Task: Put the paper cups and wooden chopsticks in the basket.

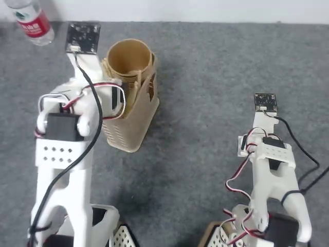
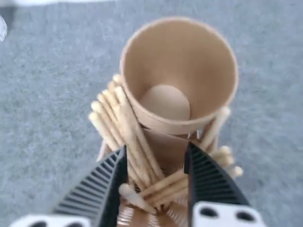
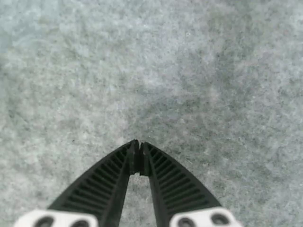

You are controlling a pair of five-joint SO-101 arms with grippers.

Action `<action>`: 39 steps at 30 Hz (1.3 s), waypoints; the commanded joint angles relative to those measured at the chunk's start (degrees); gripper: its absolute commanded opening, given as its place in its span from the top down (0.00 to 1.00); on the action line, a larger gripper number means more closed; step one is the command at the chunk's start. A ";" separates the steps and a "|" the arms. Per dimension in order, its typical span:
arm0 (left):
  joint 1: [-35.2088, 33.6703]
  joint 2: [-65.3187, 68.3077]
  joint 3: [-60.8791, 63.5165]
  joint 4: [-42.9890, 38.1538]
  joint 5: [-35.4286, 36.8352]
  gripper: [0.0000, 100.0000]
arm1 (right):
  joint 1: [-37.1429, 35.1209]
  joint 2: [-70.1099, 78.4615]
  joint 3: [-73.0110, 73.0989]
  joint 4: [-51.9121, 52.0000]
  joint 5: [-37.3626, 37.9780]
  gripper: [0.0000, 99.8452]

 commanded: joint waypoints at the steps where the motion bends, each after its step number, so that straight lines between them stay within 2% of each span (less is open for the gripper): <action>1: -3.08 -0.62 -7.78 2.81 0.70 0.81 | -0.48 -1.80 0.00 -0.75 0.70 0.99; 12: -17.67 -0.62 -18.07 18.81 0.97 0.81 | -0.48 -1.80 0.00 -0.48 0.35 0.99; 16: -21.19 -0.97 -17.71 24.88 6.95 0.81 | -0.48 -1.80 0.00 -0.48 0.18 0.99; 20: -20.57 -9.76 -17.36 26.55 8.97 0.81 | -0.48 -1.80 0.26 -0.40 0.18 0.99; 25: -13.10 -28.22 -12.53 29.10 8.09 0.81 | -0.48 -1.80 0.26 -0.40 0.26 0.99; 31: -11.52 -41.76 13.85 21.98 5.63 0.82 | -0.48 -1.80 0.00 1.36 0.62 0.99; 35: -11.52 -52.13 33.36 12.04 5.80 1.00 | -0.48 -1.80 -0.09 1.54 0.70 0.99; 39: -18.11 -64.09 48.31 0.97 5.54 0.99 | -0.31 -1.54 -2.37 3.65 0.70 0.99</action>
